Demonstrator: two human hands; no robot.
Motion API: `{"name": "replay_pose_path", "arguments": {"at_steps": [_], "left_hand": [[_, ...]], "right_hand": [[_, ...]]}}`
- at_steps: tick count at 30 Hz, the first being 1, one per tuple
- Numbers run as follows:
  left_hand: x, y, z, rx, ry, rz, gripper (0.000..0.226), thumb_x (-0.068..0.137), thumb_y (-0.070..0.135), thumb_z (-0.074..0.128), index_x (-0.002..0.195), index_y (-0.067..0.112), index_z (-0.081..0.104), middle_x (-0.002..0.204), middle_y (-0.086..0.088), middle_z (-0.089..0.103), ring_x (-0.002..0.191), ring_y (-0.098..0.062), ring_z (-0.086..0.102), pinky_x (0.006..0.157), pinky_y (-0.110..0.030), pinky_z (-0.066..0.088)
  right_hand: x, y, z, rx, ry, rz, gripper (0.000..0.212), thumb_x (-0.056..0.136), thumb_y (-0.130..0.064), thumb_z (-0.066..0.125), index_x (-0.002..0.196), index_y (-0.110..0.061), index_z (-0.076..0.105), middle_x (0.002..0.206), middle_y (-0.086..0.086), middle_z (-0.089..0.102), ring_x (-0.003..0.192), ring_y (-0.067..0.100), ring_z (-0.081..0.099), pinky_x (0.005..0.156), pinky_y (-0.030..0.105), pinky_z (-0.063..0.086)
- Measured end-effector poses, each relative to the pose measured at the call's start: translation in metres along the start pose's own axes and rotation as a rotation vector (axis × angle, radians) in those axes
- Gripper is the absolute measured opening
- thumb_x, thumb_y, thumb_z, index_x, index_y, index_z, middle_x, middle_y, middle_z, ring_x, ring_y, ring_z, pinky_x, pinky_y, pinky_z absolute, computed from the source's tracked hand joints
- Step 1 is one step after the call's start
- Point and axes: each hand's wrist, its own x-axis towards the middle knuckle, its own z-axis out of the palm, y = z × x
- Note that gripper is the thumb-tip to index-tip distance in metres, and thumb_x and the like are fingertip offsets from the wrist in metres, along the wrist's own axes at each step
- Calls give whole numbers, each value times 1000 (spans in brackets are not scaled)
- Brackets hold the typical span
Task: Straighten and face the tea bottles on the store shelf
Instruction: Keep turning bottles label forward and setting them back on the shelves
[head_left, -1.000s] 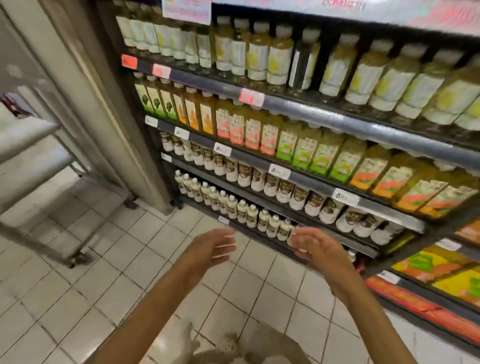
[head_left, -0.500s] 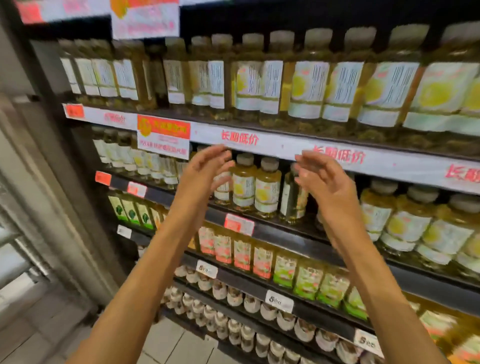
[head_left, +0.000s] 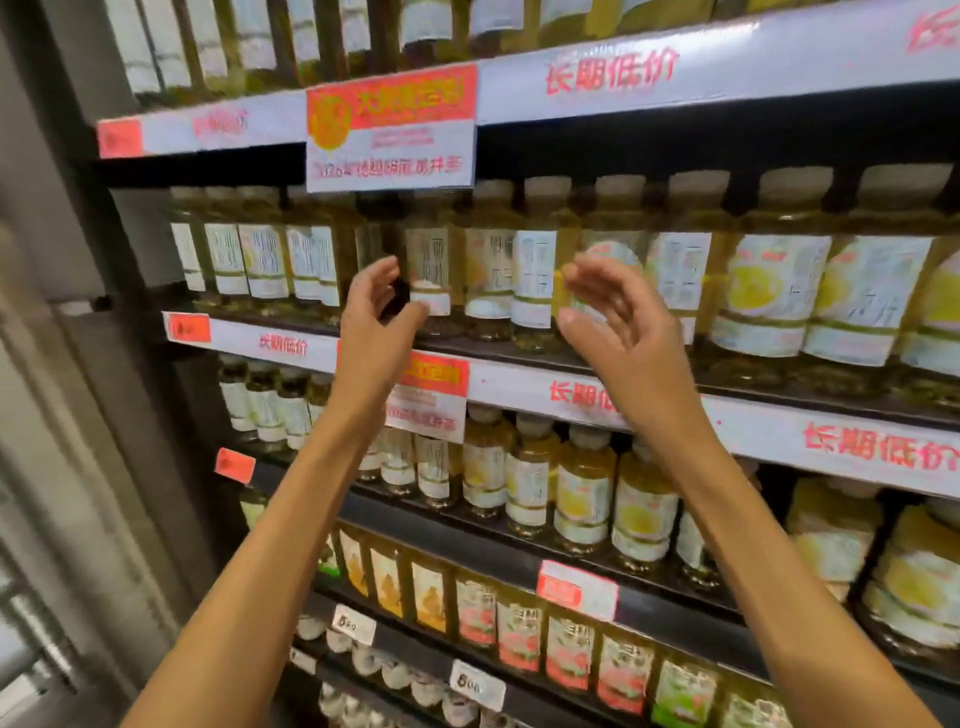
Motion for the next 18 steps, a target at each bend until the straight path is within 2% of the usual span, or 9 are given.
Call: {"name": "replay_pose_path", "arguments": {"at_steps": [4, 7, 9, 10, 11, 12, 14, 16, 18], "left_hand": [[46, -22, -12, 148, -119, -6, 69, 91, 13, 63, 148, 18, 24, 153, -2, 30, 135, -11, 32, 111, -32, 31], [70, -35, -12, 255, -241, 3, 81, 85, 22, 71, 147, 12, 20, 152, -5, 31, 135, -18, 34, 108, -32, 35], [80, -42, -10, 270, -305, 7, 67, 82, 27, 75, 131, 12, 32, 134, 2, 46, 116, -10, 45, 86, -14, 42], [84, -46, -8, 274, -329, 0, 58, 81, 30, 75, 121, 16, 35, 120, 10, 48, 103, -4, 47, 72, -5, 40], [87, -49, -7, 285, -351, -5, 53, 81, 34, 75, 113, 19, 35, 107, 16, 46, 91, 1, 46, 60, -5, 39], [89, -52, -6, 305, -365, -2, 50, 81, 37, 74, 107, 21, 35, 99, 19, 44, 83, 1, 46, 55, -7, 38], [91, -55, -5, 323, -366, 19, 50, 80, 41, 74, 107, 19, 38, 103, 12, 46, 83, -1, 47, 60, -11, 37], [90, -53, -6, 320, -351, 25, 65, 77, 42, 76, 124, 10, 43, 128, -2, 48, 107, -13, 51, 79, -21, 45], [88, -50, -10, 250, -338, -7, 80, 73, 38, 80, 135, 6, 41, 140, -9, 47, 121, -22, 51, 96, -37, 48]], "right_hand": [[42, 5, 56, -75, 35, -50, 43, 93, -13, 61, 134, -13, 47, 135, 0, 51, 126, 4, 46, 101, 10, 38], [71, 6, 88, -171, 42, -57, 46, 94, -16, 59, 137, -13, 44, 138, -1, 50, 128, 7, 45, 106, 21, 40], [86, 8, 102, -237, 63, -66, 43, 94, -17, 58, 136, -12, 46, 136, 0, 53, 126, 9, 47, 104, 24, 42], [91, 9, 108, -284, 84, -62, 40, 95, -17, 58, 133, -11, 48, 132, 2, 55, 122, 11, 50, 101, 24, 44], [96, 10, 112, -340, 110, -45, 36, 95, -19, 58, 128, -8, 51, 126, 5, 58, 115, 11, 53, 95, 23, 47], [99, 11, 115, -396, 136, -22, 30, 95, -21, 57, 121, -6, 54, 118, 7, 60, 105, 11, 56, 87, 20, 49], [104, 14, 120, -484, 161, 15, 22, 96, -22, 56, 108, -4, 55, 105, 9, 59, 90, 11, 57, 75, 19, 48], [105, 15, 124, -538, 163, 22, 25, 96, -23, 55, 111, -2, 55, 105, 10, 59, 93, 15, 56, 77, 27, 48], [103, 14, 127, -568, 178, 9, 27, 96, -23, 55, 113, -3, 54, 104, 5, 54, 98, 15, 53, 76, 23, 45]]}}
